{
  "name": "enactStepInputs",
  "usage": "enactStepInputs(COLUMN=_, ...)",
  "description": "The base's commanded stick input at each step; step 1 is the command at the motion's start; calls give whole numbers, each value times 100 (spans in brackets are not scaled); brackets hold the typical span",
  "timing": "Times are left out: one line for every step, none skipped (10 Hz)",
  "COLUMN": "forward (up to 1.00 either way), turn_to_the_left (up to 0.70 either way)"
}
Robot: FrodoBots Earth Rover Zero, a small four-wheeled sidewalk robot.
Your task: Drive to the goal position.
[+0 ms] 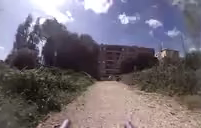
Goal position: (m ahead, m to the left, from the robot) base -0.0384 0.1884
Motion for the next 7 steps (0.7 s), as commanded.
enactStepInputs(forward=85, turn_to_the_left=0)
enactStepInputs(forward=85, turn_to_the_left=0)
enactStepInputs(forward=85, turn_to_the_left=0)
enactStepInputs(forward=85, turn_to_the_left=-2)
enactStepInputs(forward=85, turn_to_the_left=-33)
enactStepInputs(forward=85, turn_to_the_left=-11)
enactStepInputs(forward=85, turn_to_the_left=-33)
